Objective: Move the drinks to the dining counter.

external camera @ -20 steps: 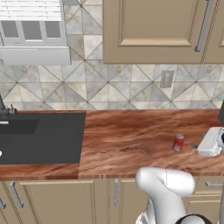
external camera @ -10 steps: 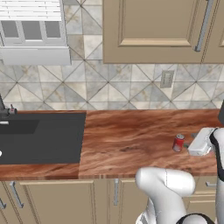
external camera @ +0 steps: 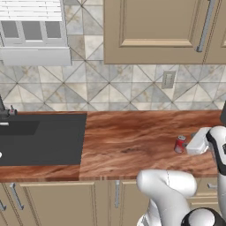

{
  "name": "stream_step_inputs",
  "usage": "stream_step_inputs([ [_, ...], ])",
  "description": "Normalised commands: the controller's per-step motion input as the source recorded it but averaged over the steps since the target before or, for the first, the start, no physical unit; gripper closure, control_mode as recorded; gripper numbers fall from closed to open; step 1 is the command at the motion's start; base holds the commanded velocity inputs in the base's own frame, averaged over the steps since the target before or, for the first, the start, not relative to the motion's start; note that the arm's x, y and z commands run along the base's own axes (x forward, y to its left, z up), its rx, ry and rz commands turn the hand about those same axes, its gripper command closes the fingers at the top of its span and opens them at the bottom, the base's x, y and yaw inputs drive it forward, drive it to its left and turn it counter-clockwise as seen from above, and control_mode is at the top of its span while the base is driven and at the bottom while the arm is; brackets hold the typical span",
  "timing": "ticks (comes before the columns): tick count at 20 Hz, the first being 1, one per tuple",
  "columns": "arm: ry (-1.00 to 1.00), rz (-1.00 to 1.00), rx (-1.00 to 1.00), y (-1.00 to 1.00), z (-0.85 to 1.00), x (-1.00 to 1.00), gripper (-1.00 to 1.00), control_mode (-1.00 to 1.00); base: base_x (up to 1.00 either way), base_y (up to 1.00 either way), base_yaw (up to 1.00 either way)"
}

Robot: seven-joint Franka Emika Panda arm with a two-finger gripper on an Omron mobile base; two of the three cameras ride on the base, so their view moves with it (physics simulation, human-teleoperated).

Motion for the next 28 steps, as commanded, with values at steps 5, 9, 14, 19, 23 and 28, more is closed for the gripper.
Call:
stream_step_inputs([
  [5, 0.01, 0.00, 0.00, -0.14, -0.12, 0.14, -1.00, -1.00, 0.00, 0.00, 0.00],
  [9, 0.01, 0.00, 0.00, -0.12, -0.18, 0.11, -1.00, -1.00, 0.00, 0.00, 0.00],
  [14, 0.01, 0.00, 0.00, -0.05, -0.17, 0.18, -1.00, -1.00, 0.00, 0.00, 0.00],
  [19, 0.02, 0.00, 0.00, -0.01, -0.13, 0.21, -1.00, -1.00, 0.00, 0.00, 0.00],
  [23, 0.03, 0.00, 0.00, -0.04, -0.12, 0.16, -1.00, -1.00, 0.00, 0.00, 0.00],
  [28, 0.03, 0.00, 0.00, -0.08, -0.12, 0.12, -1.00, -1.00, 0.00, 0.00, 0.00],
])
